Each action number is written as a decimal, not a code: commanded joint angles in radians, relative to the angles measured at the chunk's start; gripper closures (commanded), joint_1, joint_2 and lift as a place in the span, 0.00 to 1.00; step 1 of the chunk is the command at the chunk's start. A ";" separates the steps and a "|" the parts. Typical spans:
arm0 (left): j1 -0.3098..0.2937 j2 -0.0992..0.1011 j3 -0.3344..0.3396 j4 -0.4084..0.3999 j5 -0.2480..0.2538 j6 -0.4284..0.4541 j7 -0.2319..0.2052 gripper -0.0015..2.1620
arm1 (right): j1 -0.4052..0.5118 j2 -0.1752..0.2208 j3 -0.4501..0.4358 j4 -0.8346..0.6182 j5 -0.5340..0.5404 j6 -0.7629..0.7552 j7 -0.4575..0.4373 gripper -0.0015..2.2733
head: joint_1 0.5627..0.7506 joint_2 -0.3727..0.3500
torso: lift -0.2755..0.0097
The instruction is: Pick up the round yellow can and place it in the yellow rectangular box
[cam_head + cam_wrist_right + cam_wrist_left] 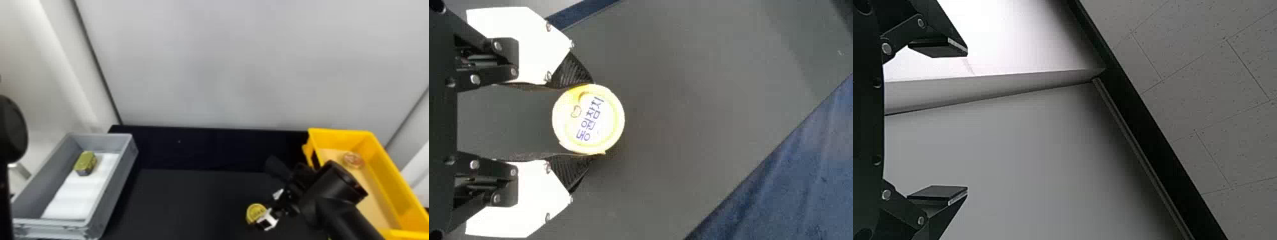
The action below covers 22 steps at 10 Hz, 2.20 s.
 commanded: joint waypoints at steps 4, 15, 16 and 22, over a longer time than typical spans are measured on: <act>0.018 0.002 0.009 -0.005 0.002 0.008 0.000 0.13 | 0.061 -0.010 -0.006 -0.172 0.044 0.091 0.079 0.33 | 0.53 0.59 | 0.93; -0.006 0.034 -0.018 -0.027 -0.006 0.094 -0.008 0.13 | -0.045 -0.138 -0.214 -0.939 0.393 0.372 0.186 0.32 | 0.53 0.59 | 0.93; -0.006 0.034 -0.018 -0.027 -0.008 0.095 -0.009 0.13 | -0.040 -0.167 -0.259 -0.955 0.406 0.378 0.180 0.32 | 0.53 0.59 | 0.93; -0.015 0.039 -0.020 -0.034 -0.014 0.111 -0.020 0.13 | 0.090 -0.216 -0.581 -0.945 0.380 0.383 0.110 0.32 | 0.53 0.59 | 0.93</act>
